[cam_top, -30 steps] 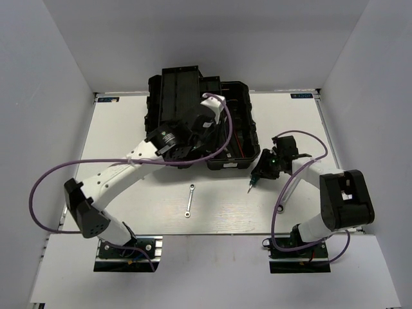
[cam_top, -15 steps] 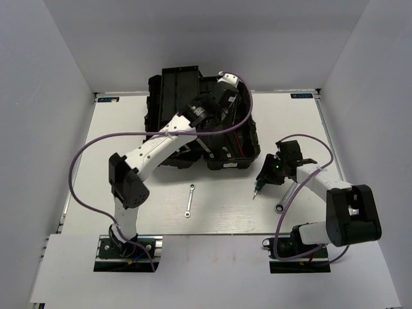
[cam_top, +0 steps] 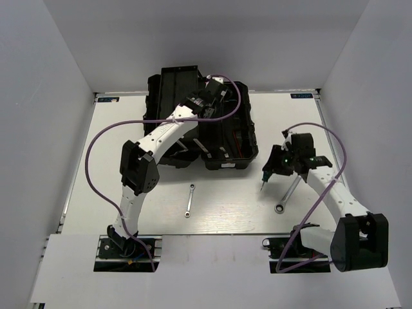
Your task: Sort the tools into containers
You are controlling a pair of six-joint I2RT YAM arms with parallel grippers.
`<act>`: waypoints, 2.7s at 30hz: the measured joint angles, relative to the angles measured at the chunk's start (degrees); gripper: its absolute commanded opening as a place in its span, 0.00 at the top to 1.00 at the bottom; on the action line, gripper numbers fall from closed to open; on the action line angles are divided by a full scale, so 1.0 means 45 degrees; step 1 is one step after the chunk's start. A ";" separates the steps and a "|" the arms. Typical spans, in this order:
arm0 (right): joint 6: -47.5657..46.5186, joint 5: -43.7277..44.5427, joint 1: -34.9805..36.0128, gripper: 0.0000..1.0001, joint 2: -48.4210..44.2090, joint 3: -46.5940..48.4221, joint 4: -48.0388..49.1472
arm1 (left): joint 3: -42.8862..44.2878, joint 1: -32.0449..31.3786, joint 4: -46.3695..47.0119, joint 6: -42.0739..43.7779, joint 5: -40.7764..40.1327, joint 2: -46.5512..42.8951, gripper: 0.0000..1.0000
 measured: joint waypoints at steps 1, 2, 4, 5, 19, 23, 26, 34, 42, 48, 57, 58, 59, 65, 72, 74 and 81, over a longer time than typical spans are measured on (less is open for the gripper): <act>-0.0102 -0.0083 -0.0024 1.00 -0.0039 0.0330 -0.0053 | 0.0024 0.0000 -0.0005 0.0005 0.0073 0.0005 0.73; -0.0204 -0.0175 -0.0044 1.00 -0.0063 0.0670 -0.0078 | 0.0029 0.0005 -0.0024 0.0024 0.0112 0.0005 0.67; -0.0389 -0.0418 -0.0087 1.00 -0.0068 0.1316 -0.0107 | 0.0029 0.0015 -0.0029 0.0049 0.0141 0.0005 0.46; -0.0442 -0.0520 -0.0092 1.00 -0.0063 0.1583 -0.0092 | 0.0029 0.0024 -0.0019 0.0039 0.0160 0.0005 0.42; 0.0379 -0.4187 0.0039 1.00 0.3789 0.6441 0.0903 | 0.1166 -0.0029 -0.0729 0.0330 0.0612 -0.0126 0.24; 0.0923 -0.5241 0.0335 1.00 0.5071 0.7883 0.1399 | 0.0661 -0.0185 -0.0272 0.0418 0.1044 -0.1797 0.26; 0.1321 -0.5872 0.0729 1.00 0.5867 0.8728 0.1889 | -0.0248 -0.0214 0.0257 0.0427 0.1812 -0.3920 0.31; 0.1914 -0.6586 0.2225 1.00 0.7902 1.0802 0.2526 | -0.5537 -0.0325 0.1501 0.0296 0.2798 -1.0841 0.69; 0.1209 -0.5736 0.3672 0.97 0.8796 1.1084 0.2093 | -1.1506 -0.0427 -0.0049 -0.0486 0.3789 -1.4416 0.33; 0.0704 -0.4891 0.4080 0.57 0.8850 1.1084 0.1613 | -1.2376 -0.0568 -0.0695 -0.0636 0.4211 -1.4294 0.27; -0.0039 -0.3837 0.4056 0.52 0.8723 1.1118 0.0986 | -1.4086 -0.1224 0.0170 -0.0913 0.4439 -1.3736 0.26; -0.0141 -0.3609 0.4061 0.49 0.8723 1.1196 0.0889 | -1.4188 -0.1331 0.0233 -0.0971 0.4435 -1.3576 0.26; -0.0248 -0.3376 0.4061 0.45 0.8723 1.1273 0.0816 | -1.4236 -0.1418 0.0253 -0.1025 0.4430 -1.3444 0.26; -0.0733 -0.2837 0.3978 0.25 0.8723 1.1706 0.0777 | -1.4513 -0.2093 0.0690 -0.1472 0.4041 -1.3216 0.26; -0.0865 -0.2769 0.3818 0.53 0.8723 1.2206 0.0413 | -1.5421 -0.2890 0.1321 -0.2225 0.3298 -1.2182 0.27; -0.1282 -0.2472 0.3721 1.00 0.8539 1.2444 0.0107 | -1.5596 -0.3138 0.1530 -0.2438 0.2982 -1.1633 0.29; -0.2725 -0.0350 0.2458 0.97 0.4872 1.0263 -0.1564 | -1.5849 -0.3740 0.1996 -0.3109 0.1734 -0.9918 0.36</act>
